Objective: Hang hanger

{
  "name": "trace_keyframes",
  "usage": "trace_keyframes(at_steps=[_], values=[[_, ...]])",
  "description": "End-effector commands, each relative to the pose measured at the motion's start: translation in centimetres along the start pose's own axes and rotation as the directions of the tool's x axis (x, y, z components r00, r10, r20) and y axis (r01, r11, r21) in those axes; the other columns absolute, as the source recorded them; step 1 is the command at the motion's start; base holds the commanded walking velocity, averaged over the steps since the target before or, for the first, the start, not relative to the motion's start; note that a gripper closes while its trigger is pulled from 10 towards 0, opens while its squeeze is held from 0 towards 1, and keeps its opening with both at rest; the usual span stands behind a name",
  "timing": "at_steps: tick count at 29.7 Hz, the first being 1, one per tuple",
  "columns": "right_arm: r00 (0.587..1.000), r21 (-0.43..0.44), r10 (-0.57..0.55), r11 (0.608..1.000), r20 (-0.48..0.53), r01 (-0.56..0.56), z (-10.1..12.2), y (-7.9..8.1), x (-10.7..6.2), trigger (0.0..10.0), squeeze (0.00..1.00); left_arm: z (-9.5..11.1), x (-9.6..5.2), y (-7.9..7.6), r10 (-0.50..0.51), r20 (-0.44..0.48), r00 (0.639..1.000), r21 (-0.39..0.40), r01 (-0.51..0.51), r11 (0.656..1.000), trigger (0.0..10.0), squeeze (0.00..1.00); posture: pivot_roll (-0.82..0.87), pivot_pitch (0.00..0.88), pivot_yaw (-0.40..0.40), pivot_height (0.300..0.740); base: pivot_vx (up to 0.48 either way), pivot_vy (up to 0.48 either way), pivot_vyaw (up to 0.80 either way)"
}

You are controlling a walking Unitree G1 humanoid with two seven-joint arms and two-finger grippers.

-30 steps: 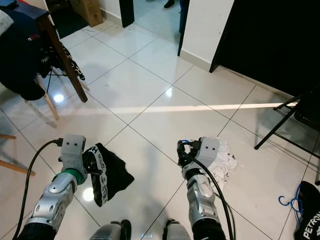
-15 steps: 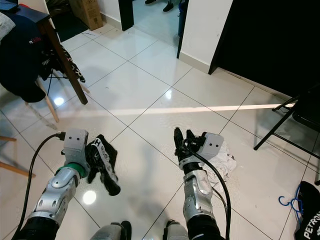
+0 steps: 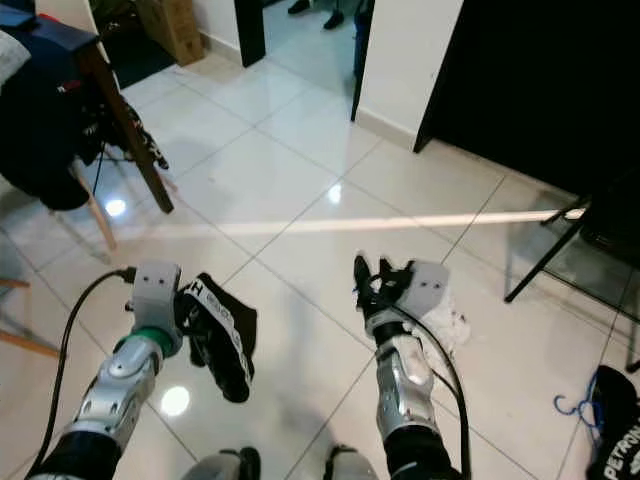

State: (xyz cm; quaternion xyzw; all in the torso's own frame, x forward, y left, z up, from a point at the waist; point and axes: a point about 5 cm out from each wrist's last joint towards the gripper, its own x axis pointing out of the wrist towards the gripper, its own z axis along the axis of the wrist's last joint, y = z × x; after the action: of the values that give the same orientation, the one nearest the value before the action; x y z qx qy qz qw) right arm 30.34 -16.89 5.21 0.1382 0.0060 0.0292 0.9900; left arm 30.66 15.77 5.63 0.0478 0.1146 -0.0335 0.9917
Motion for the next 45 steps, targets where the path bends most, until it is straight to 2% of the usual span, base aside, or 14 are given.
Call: trace_keyframes(at_steps=[1, 6, 8, 15, 18, 21, 24, 27, 31, 36, 37, 39, 42, 45], values=[[0.993, -0.017, -0.035, 0.999, -0.117, 0.033, -2.1, -0.7, -1.1, 10.0, 0.0, -0.8, -0.3, -0.1, 0.002, -0.018, 1.0, 0.016, -0.002, 1.0, 10.0, 0.0, 0.01, 0.087, 0.033, 0.74, 0.0, 0.0, 0.0], [0.987, -0.036, -0.024, 0.999, -0.158, 0.018, -2.9, -1.1, -1.9, 10.0, 0.0, -2.8, -1.5, -0.3, -0.004, -0.074, 0.997, 0.011, 0.005, 1.0, 10.0, 0.0, 0.0, 0.112, 0.033, 0.74, 0.0, 0.0, 0.0], [0.987, -0.039, 0.0, 0.999, -0.162, -0.006, -3.1, -0.9, -2.4, 10.0, 0.0, -4.5, -3.0, 0.2, 0.009, -0.11, 0.994, -0.01, -0.01, 1.0, 10.0, 0.0, 0.0, 0.126, 0.025, 0.74, 0.0, 0.0, 0.0], [0.989, 0.006, 0.037, 0.999, -0.143, -0.037, -4.0, 1.2, -2.6, 10.0, 0.0, -5.3, -3.8, 2.9, 0.112, -0.114, 0.987, 0.014, -0.111, 0.994, 10.0, 0.0, 0.04, 0.093, 0.025, 0.74, 0.0, 0.0, 0.0], [0.989, 0.001, 0.052, 0.999, -0.138, -0.052, -3.9, 1.5, -2.5, 10.0, 0.0, -5.3, -3.8, 3.0, 0.121, -0.111, 0.986, 0.022, -0.119, 0.993, 10.0, 0.0, 0.04, 0.093, 0.025, 0.74, 0.0, 0.0, 0.0], [0.995, 0.04, 0.103, 0.994, 0.007, -0.103, -0.5, 3.0, 0.5, 10.0, 0.0, -1.6, -1.5, 2.9, 0.104, 0.001, 0.995, 0.016, -0.104, 0.994, 10.0, 0.0, 0.04, 0.1, 0.043, 0.74, 0.0, 0.0, 0.0], [0.989, 0.048, 0.121, 0.991, 0.084, -0.125, 1.6, 3.5, 1.8, 10.0, 0.0, 0.4, -0.5, 2.8, 0.093, 0.061, 0.994, 0.016, -0.094, 0.995, 10.0, 0.0, 0.04, 0.088, 0.05, 0.74, 0.0, 0.0, 0.0], [0.965, 0.04, 0.122, 0.99, 0.23, -0.135, 6.4, 3.5, 4.1, 10.0, 0.0, 5.6, 1.6, 2.4, 0.053, 0.196, 0.979, 0.011, -0.056, 0.998, 10.0, 0.0, 0.01, 0.113, 0.054, 0.74, 0.0, 0.0, 0.0], [0.97, 0.046, 0.092, 0.993, 0.224, -0.105, 6.3, 2.8, 3.9, 10.0, 0.0, 6.2, 2.0, 2.3, 0.032, 0.209, 0.977, 0.026, -0.039, 0.999, 10.0, 0.0, 0.0, 0.132, 0.058, 0.74, 0.0, 0.0, 0.0], [0.99, 0.013, 0.085, 0.996, 0.117, -0.087, 2.8, 1.7, 1.5, 10.0, 0.0, 3.3, 1.0, 2.5, 0.039, 0.125, 0.991, 0.044, -0.045, 0.998, 10.0, 0.0, -0.01, 0.143, 0.061, 0.74, 0.0, 0.0, 0.0], [0.997, 0.012, 0.063, 0.998, 0.041, -0.064, 0.4, 0.8, -0.6, 10.0, 0.0, 0.1, -0.6, 2.3, 0.027, 0.032, 0.999, 0.058, -0.029, 0.998, 10.0, 0.0, 0.0, 0.146, 0.064, 0.74, 0.0, 0.0, 0.0], [0.999, 0.017, 0.043, 0.999, 0.015, -0.043, -0.3, 0.3, -1.3, 10.0, 0.0, -1.5, -1.5, 2.2, 0.029, -0.015, 0.999, 0.063, -0.028, 0.998, 10.0, 0.0, 0.0, 0.146, 0.066, 0.74, 0.0, 0.0, 0.0], [1.0, 0.026, 0.021, 0.999, -0.001, -0.021, -0.7, -0.1, -1.7, 10.0, 0.0, -3.0, -2.4, 2.2, 0.037, -0.066, 0.997, 0.07, -0.032, 0.997, 10.0, 0.0, 0.0, 0.146, 0.069, 0.74, 0.0, 0.0, 0.0], [0.999, 0.032, 0.034, 0.999, 0.018, -0.034, -0.1, 0.5, -0.7, 10.0, 0.0, -2.5, -1.9, 2.3, 0.037, -0.05, 0.998, 0.07, -0.034, 0.997, 10.0, 0.0, 0.0, 0.141, 0.068, 0.74, 0.0, 0.0, 0.0]])
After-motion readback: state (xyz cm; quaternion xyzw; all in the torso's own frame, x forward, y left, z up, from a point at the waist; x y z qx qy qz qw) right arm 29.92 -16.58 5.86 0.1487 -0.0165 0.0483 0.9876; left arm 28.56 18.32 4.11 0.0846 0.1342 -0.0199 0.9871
